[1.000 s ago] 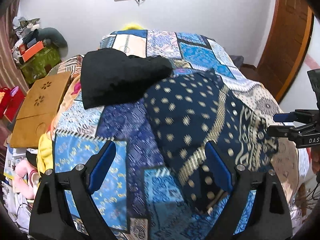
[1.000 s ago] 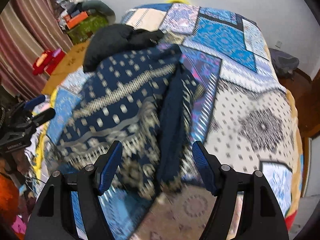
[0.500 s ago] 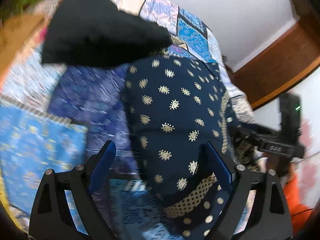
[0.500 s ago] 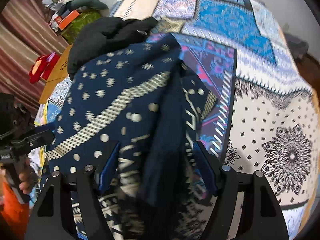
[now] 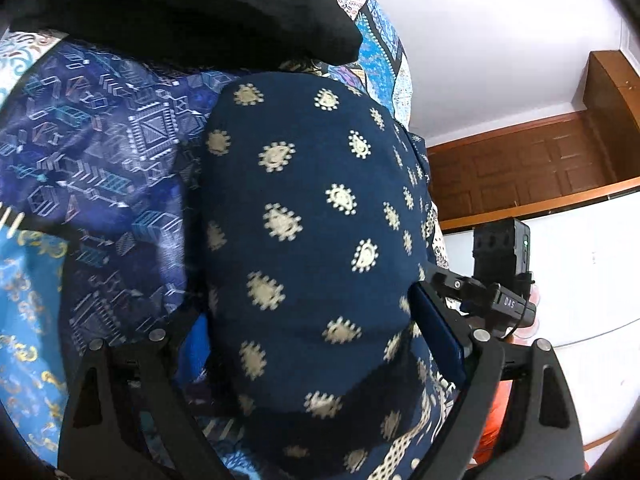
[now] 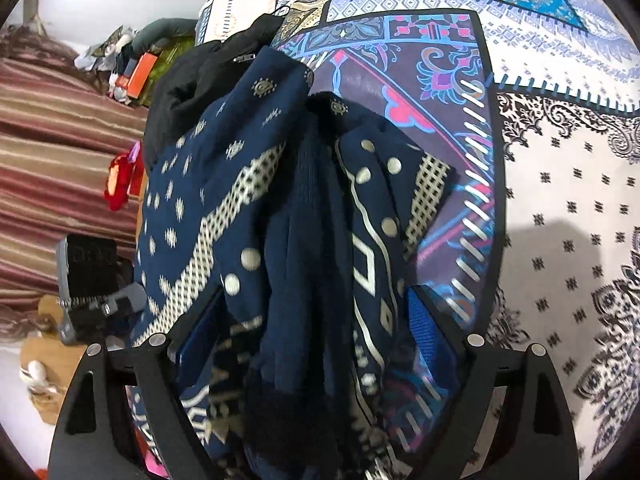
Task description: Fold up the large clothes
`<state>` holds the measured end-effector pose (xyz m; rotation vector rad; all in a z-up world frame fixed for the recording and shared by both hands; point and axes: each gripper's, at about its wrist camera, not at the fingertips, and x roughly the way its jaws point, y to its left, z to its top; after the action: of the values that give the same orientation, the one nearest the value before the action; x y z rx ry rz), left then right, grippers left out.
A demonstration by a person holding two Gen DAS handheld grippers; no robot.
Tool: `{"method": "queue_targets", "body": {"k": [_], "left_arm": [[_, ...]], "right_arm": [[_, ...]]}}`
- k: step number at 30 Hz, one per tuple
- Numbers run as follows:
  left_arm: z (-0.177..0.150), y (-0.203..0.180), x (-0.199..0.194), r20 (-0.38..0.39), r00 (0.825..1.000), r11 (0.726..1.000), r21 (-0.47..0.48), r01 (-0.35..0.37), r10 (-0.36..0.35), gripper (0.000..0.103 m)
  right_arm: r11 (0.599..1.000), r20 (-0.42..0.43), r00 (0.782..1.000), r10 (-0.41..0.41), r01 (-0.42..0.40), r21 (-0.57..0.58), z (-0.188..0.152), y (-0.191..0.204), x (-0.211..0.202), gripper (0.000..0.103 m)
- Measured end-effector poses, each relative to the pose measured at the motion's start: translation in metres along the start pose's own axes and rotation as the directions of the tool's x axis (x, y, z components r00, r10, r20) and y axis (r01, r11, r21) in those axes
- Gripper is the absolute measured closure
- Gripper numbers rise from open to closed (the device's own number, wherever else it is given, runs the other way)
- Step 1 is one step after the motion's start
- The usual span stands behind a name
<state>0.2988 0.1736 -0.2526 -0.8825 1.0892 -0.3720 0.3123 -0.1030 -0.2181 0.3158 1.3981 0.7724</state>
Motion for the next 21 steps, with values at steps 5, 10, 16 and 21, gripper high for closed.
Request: {"method": "queue_targets", "body": {"k": [5,10,16,21], "left_arm": [[-0.005,-0.008,0.002,0.012,1.000,1.000,0.011,-0.026,0.026,0.018],[-0.015,-0.019,-0.012,0.028,0.998,0.998,0.039,-0.056,0.055,0.040],[-0.027,-0.057,-0.045,0.093,0.992,0.987,0.131,-0.092,0.080,0.049],[-0.023,-0.101,-0.098,0.215,0.972,0.957,0.251,-0.147,0.093,0.049]], "right_arm": [[0.999,0.011,0.999,0.031,-0.031,0.020,-0.010,0.004,-0.002,0.044],[0.999,0.046,0.998,0.048,-0.048,0.002,-0.012,0.011,-0.016,0.069],[0.996,0.094,0.994,0.054,-0.047,-0.074,-0.017,0.045,-0.041,0.072],[0.988,0.165,0.983,0.078,-0.054,-0.144,-0.001,0.089,-0.061,0.072]]}}
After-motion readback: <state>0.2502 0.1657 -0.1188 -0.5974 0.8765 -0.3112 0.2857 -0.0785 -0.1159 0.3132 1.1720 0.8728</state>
